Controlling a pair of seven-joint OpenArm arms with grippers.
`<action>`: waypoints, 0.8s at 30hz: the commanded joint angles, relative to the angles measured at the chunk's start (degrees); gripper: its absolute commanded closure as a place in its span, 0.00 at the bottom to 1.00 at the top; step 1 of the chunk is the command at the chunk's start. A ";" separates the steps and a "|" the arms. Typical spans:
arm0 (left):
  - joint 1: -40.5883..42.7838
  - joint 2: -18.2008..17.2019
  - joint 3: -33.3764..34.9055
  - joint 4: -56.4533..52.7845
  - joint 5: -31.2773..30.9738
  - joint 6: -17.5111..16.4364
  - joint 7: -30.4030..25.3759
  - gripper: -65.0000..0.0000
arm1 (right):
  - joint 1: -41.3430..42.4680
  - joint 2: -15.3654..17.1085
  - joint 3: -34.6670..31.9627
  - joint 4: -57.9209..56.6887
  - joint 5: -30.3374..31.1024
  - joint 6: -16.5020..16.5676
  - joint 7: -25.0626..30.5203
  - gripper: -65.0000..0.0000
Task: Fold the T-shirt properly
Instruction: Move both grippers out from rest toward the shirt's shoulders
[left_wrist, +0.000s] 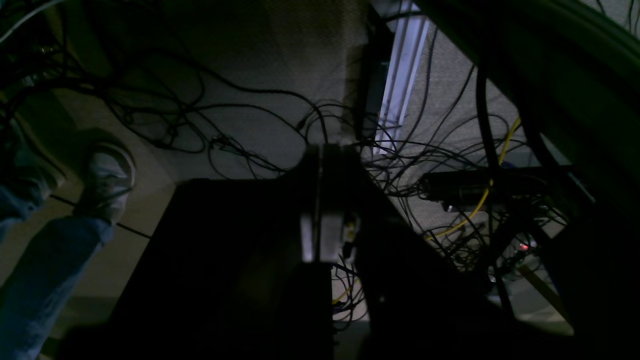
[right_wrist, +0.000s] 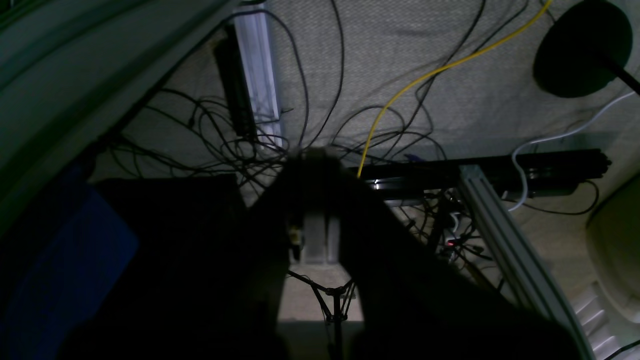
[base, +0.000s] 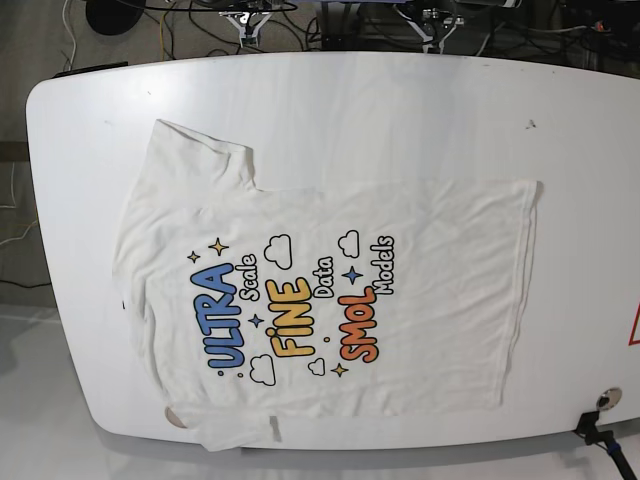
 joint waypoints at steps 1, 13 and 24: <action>0.34 -0.04 0.09 0.75 -0.01 0.21 -1.18 1.00 | 0.32 0.09 -0.14 -0.02 -0.23 0.98 0.88 1.00; 0.99 -0.15 -0.19 0.53 0.14 0.32 -1.17 1.00 | -0.60 0.40 -0.03 0.00 -0.30 0.69 0.45 1.00; 5.06 -0.89 0.16 2.36 0.45 0.24 -2.20 1.00 | -7.36 0.97 -0.17 8.94 0.94 0.85 -0.89 1.00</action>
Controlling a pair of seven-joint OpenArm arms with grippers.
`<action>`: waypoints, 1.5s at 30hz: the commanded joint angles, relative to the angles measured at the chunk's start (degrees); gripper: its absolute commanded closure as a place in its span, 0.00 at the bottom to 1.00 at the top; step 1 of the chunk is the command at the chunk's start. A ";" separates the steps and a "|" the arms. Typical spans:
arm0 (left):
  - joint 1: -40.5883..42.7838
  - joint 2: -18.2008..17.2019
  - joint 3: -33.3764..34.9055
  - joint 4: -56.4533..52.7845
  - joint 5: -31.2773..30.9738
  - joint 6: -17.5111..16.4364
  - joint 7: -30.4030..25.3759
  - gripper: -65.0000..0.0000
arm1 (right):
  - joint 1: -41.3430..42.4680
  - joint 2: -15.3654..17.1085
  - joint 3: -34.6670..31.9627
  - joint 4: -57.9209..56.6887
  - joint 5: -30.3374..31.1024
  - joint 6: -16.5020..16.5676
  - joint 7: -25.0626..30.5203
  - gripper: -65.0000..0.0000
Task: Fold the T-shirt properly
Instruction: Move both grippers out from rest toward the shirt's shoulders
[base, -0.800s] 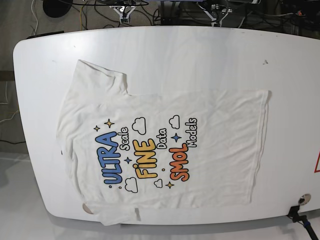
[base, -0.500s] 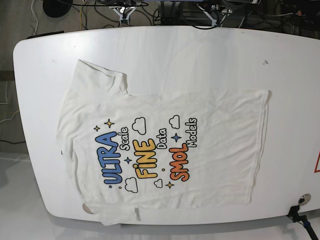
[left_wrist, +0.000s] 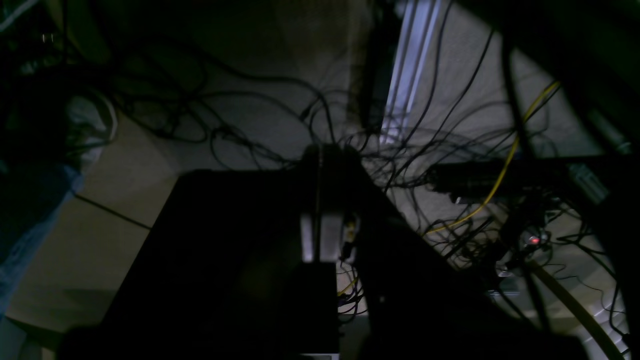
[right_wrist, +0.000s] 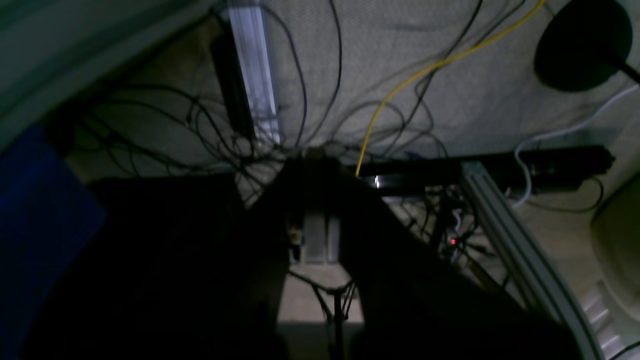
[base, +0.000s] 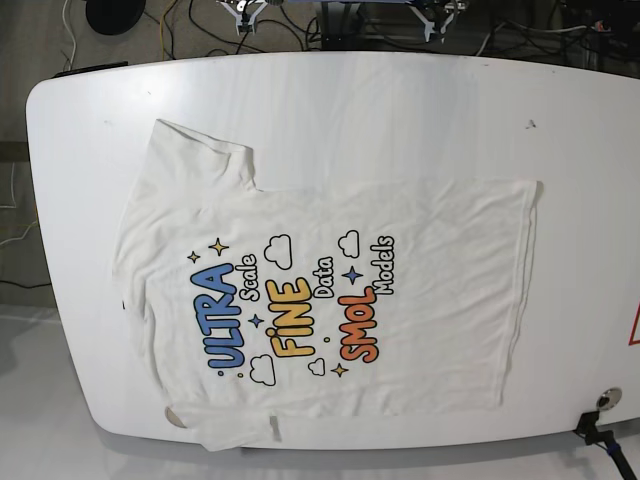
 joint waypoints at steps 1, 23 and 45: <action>0.76 -0.80 0.26 0.31 0.33 0.13 -0.09 1.00 | -0.88 0.28 0.00 0.48 0.69 0.04 -0.11 1.00; 13.44 -5.63 -0.02 17.81 -1.63 -1.05 1.40 1.00 | -9.39 1.36 -0.12 4.61 -0.20 0.34 2.44 1.00; 44.57 -13.52 -3.47 65.96 -7.61 -1.65 8.98 1.00 | -41.22 7.44 5.02 50.11 0.14 0.03 1.26 1.00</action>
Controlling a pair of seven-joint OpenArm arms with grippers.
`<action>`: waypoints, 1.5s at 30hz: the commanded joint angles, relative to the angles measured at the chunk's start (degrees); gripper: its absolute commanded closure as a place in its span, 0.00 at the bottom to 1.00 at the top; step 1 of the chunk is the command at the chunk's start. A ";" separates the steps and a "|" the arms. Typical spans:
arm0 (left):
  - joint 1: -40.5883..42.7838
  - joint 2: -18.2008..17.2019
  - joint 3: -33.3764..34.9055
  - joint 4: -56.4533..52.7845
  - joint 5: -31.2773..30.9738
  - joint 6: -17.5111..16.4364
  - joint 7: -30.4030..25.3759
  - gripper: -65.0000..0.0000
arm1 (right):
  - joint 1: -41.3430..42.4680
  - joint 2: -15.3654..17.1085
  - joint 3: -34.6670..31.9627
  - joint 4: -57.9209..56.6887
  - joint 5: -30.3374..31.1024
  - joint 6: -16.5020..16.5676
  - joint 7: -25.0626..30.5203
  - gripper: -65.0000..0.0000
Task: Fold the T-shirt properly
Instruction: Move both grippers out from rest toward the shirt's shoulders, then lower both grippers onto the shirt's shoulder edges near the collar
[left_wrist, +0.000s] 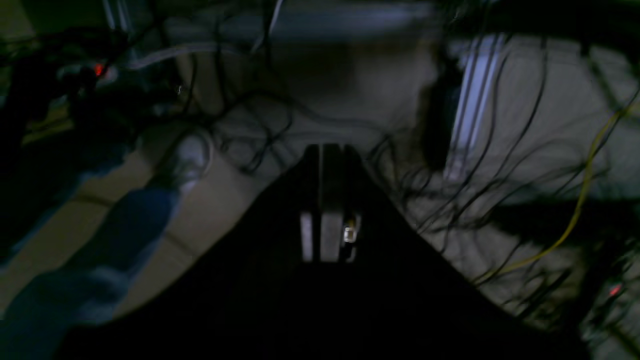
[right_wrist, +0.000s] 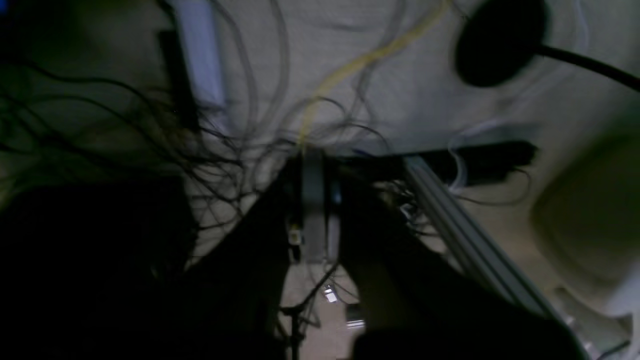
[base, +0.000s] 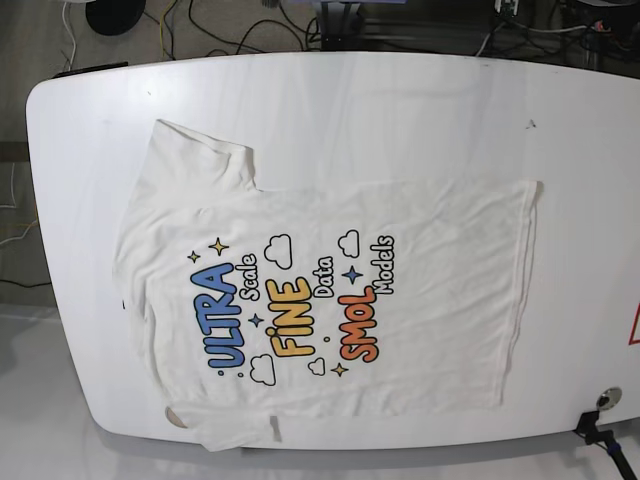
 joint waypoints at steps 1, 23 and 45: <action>2.97 -0.80 -0.28 2.80 -0.45 0.09 -0.30 1.00 | -2.78 0.38 1.19 5.06 0.47 -0.42 0.71 1.00; 22.49 3.19 -26.56 49.54 -8.65 -16.97 2.18 1.00 | -22.06 4.45 11.98 53.50 1.29 0.30 -2.91 1.00; 9.10 2.36 -26.95 49.13 -15.00 -27.67 7.28 0.90 | 5.87 3.73 37.97 64.42 26.40 36.53 -35.05 0.73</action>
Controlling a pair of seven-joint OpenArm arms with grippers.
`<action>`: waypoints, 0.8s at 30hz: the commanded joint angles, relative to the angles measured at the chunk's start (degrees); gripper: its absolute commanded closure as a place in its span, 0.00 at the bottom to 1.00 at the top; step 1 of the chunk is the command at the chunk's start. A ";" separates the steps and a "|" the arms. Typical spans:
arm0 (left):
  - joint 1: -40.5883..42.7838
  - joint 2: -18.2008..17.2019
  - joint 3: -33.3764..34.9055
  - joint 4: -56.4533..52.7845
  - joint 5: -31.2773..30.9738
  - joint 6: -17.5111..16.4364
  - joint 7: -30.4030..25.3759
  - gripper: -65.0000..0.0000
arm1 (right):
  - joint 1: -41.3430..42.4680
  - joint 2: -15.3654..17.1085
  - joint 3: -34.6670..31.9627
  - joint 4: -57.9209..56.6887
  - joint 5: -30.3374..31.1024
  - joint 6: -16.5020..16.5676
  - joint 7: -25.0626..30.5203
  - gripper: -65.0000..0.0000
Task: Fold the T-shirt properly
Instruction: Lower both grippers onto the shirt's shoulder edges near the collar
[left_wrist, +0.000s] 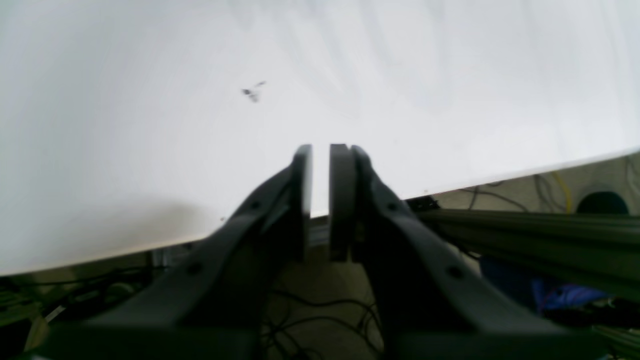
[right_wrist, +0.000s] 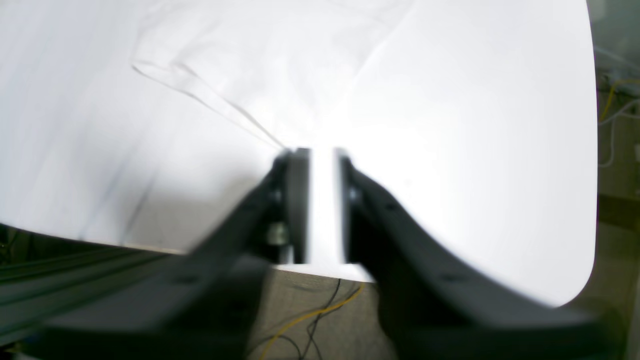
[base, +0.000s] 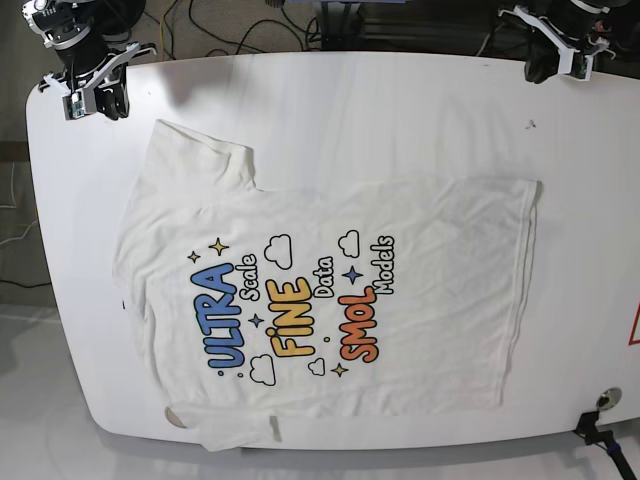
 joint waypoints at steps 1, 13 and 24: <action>-0.56 -0.61 -0.18 0.85 -1.12 -0.06 -1.60 0.88 | 0.51 0.57 0.86 0.15 0.72 1.59 1.24 0.64; -7.85 -0.61 -0.23 -1.48 -1.40 -1.41 0.62 0.87 | 3.59 0.80 3.22 -1.03 0.62 2.92 1.38 0.56; -13.95 -0.48 -0.17 -3.54 -1.62 -0.91 6.12 0.88 | 7.23 1.09 3.42 -9.93 0.39 2.92 0.38 0.57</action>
